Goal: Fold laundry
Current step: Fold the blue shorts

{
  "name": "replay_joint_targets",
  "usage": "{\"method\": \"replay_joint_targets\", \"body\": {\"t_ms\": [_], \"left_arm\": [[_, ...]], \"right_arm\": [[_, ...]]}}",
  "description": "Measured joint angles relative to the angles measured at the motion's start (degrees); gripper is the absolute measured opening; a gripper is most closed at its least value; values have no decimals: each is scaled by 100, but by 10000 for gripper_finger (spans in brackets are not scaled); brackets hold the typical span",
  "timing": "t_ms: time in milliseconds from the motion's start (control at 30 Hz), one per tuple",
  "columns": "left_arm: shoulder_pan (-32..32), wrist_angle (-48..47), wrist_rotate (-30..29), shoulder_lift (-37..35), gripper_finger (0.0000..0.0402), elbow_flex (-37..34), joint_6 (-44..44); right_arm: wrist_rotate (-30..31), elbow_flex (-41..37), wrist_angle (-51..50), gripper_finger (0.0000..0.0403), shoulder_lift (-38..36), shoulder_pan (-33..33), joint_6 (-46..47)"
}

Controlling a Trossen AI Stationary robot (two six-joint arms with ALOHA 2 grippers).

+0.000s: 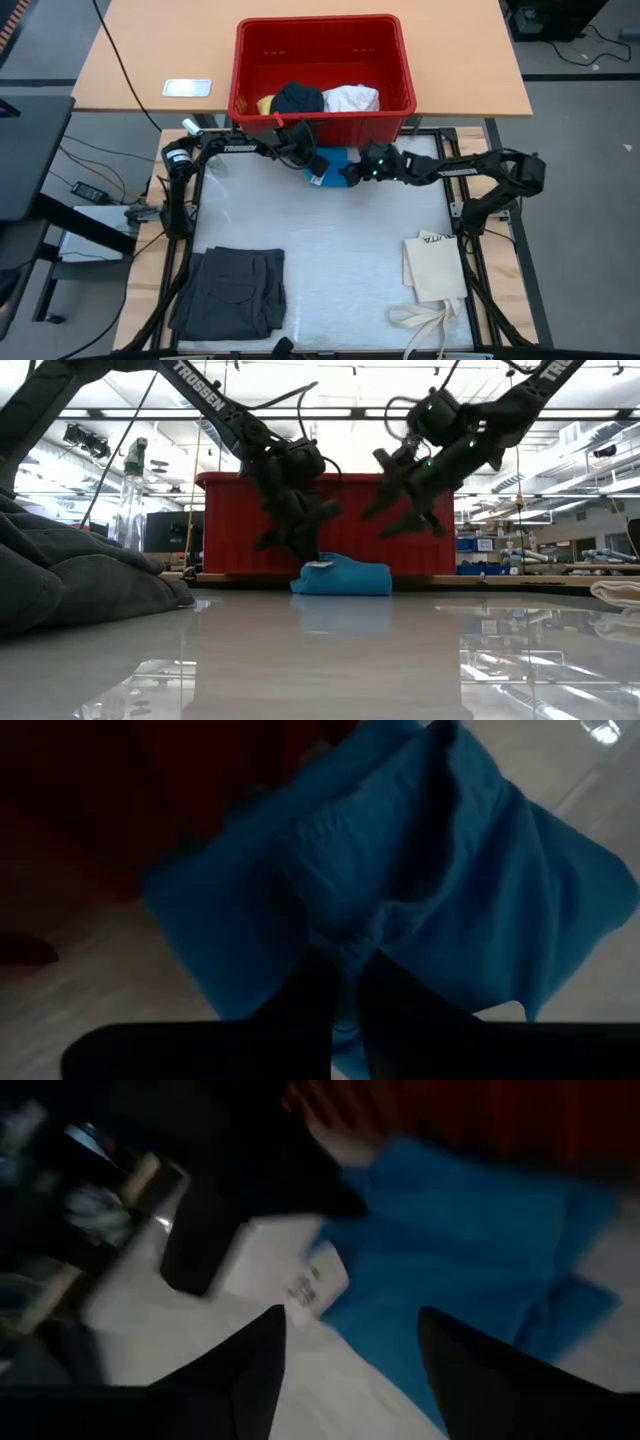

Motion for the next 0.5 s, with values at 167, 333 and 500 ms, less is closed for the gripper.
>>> {"method": "replay_joint_targets", "body": {"t_ms": [167,333,500], "left_arm": [[-95,9,-2,-1,55,0,-13],[-200,-57,601,-94,109,4,-52],[-265,-662,581,-502,175,4,-115]], "right_arm": [[501,-18,314,173,771,66,-94],[142,-19,533,115,1513,56,127],[-712,17,173,59,1594,377,368]]}}
